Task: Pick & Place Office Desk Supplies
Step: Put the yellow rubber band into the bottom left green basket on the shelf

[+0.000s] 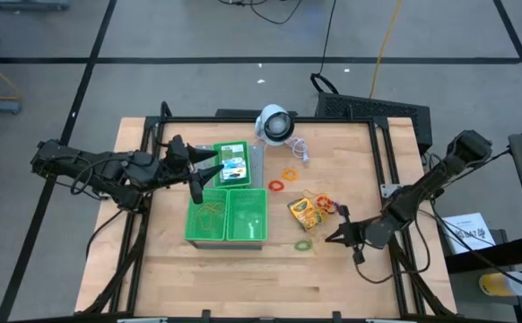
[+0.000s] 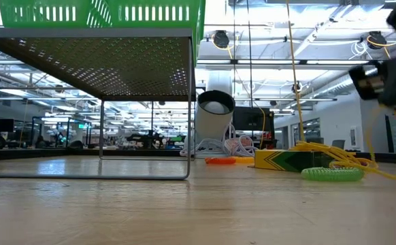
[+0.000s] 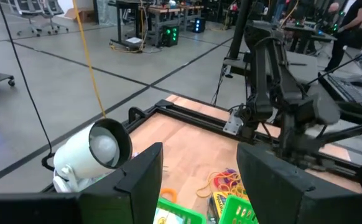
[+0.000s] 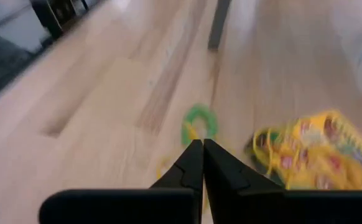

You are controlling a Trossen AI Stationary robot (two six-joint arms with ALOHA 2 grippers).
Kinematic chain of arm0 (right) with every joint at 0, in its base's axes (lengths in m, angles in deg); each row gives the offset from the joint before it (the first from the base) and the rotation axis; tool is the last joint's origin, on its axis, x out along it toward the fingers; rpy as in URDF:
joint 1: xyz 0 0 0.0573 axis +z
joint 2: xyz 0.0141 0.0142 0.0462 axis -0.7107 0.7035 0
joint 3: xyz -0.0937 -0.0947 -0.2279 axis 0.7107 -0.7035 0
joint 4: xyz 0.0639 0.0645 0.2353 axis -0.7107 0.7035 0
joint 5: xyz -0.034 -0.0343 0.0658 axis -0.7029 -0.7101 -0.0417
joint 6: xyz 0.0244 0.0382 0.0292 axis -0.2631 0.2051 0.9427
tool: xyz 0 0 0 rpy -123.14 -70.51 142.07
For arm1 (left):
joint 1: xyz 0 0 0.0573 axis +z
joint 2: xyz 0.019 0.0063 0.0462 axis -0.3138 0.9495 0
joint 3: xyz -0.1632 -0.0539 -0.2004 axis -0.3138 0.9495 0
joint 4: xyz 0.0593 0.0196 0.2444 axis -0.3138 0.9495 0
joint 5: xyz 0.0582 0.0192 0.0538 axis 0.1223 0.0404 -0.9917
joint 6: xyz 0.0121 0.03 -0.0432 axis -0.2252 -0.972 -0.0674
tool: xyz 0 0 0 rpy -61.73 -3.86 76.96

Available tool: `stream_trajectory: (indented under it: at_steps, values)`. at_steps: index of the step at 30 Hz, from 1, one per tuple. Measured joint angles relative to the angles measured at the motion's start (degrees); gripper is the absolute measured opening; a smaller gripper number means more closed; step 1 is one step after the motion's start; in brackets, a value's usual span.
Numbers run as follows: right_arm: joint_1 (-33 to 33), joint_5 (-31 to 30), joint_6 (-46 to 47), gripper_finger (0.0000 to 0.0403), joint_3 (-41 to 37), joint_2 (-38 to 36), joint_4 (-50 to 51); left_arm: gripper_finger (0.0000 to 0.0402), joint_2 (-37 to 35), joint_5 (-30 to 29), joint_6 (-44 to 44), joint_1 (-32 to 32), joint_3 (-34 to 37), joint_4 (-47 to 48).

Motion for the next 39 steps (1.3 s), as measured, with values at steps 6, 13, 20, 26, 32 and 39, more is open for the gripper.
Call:
stream_trajectory:
  at_steps: [6,13,20,26,32,39]
  values:
    - [-0.26,-2.38,-8.31,0.0,0.02,-3.42,-7.01,0.0214,1.09,-0.02,0.24,0.02,0.02,-0.19]
    - [-0.62,-6.56,-23.48,0.0,0.11,-6.85,-21.14,0.0214,3.49,0.04,0.06,0.73,0.02,-1.36]
    - [-1.84,-6.27,-32.34,0.0,0.11,-8.62,-30.73,0.0214,7.9,3.07,-1.27,2.1,0.02,-6.99]
    - [-4.29,-6.16,-37.66,0.0,0.11,-8.6,-36.15,0.0214,12.36,12.77,-5.53,3.19,0.02,-16.09]
    - [-7.28,-2.42,-43.06,0.0,0.12,-8.63,-42.49,0.0214,16.83,26.22,-11.51,4.63,-0.02,-26.48]
    - [-13.65,7.7,-39.85,0.0,0.17,-8.36,-46.89,0.0214,23.64,30.45,-14.64,6.85,-0.02,-33.35]
